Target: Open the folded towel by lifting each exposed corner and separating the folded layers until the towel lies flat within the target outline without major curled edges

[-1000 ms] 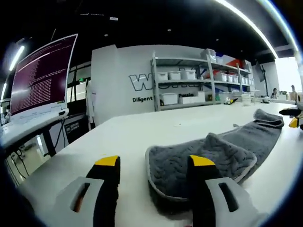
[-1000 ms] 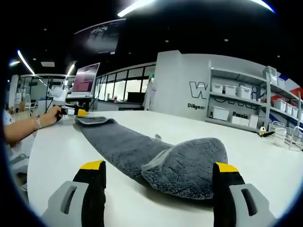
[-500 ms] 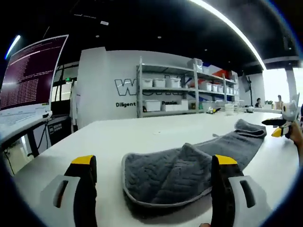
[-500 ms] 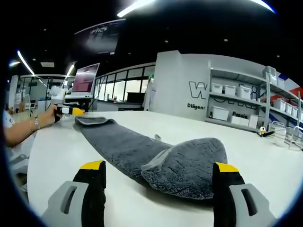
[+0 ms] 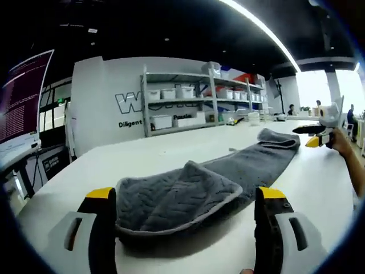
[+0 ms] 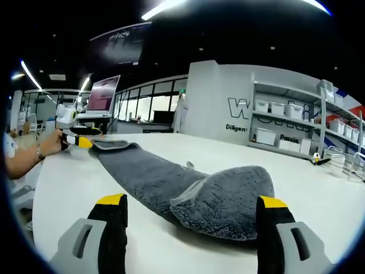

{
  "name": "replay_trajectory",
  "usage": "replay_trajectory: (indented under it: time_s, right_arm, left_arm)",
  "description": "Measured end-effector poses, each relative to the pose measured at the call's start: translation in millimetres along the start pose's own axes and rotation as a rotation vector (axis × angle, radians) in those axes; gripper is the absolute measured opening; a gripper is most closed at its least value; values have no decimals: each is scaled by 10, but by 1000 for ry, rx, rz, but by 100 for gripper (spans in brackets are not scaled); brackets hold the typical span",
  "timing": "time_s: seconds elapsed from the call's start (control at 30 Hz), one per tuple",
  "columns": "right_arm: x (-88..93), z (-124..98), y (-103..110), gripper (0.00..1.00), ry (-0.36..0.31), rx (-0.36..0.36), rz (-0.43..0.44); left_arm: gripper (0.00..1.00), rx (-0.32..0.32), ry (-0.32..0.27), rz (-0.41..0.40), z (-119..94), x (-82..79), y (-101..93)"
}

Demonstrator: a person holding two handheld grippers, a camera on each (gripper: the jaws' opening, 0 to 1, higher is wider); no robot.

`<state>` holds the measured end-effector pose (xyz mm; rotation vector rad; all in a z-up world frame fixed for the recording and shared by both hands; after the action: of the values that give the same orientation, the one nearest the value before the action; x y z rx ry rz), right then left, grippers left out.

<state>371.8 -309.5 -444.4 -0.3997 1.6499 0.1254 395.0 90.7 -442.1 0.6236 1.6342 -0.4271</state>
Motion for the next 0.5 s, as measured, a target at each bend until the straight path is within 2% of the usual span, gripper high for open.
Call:
replay_trajectory:
  time_s: [0.1, 0.33, 0.4, 0.5]
  right_arm:
    - [0, 5, -3, 95, 0, 0, -2]
    - [6, 16, 10, 94, 3, -5, -18]
    - [3, 20, 2, 94, -1, 4, -38]
    - [-2, 14, -3, 89, -7, 22, -83]
  left_arm:
    - [99, 9, -16, 34, -2, -58, -57]
    - [99, 55, -42, 25, 7, -72, -227]
    - [99, 48, -32, 62, 14, -75, -242]
    - [99, 63, -28, 62, 24, -66, -262]
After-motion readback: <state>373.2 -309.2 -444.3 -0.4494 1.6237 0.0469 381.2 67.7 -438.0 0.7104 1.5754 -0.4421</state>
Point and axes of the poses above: the point that each gripper's makers call its tool centre point, and the gripper's own axes: z roughly forward along the fingers, y roughly to its left, x roughly out of its underside, the point moved 3 cm from there along -z, roughly backward along the fingers, and after that the axes turned 12 degrees about x, right-handed, at the moved point
